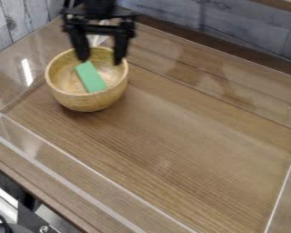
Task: Move green object from inside the wooden bowl to the table next to it
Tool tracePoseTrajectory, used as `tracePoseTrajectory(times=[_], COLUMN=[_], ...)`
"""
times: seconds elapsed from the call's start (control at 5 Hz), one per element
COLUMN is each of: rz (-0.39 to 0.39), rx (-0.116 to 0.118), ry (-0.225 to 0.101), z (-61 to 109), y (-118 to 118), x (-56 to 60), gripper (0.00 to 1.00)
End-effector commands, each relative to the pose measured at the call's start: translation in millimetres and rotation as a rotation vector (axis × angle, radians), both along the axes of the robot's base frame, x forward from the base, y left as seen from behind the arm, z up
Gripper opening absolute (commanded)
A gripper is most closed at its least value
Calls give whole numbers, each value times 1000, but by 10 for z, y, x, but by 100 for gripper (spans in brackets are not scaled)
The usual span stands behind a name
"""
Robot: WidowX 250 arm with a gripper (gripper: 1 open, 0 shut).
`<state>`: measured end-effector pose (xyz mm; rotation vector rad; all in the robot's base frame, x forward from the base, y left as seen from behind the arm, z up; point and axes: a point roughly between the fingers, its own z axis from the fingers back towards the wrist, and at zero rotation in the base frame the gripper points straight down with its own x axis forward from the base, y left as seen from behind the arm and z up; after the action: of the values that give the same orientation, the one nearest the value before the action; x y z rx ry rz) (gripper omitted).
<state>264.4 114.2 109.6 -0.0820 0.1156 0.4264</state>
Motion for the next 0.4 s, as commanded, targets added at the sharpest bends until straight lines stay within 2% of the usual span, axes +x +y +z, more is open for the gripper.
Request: tracePoseTrajectory(times=[0.0, 0.2], rz=[62, 129], rx=[17, 10], ry=[-59, -49], z=[142, 28], y=[276, 393], x=[62, 71], gripper=[100, 100])
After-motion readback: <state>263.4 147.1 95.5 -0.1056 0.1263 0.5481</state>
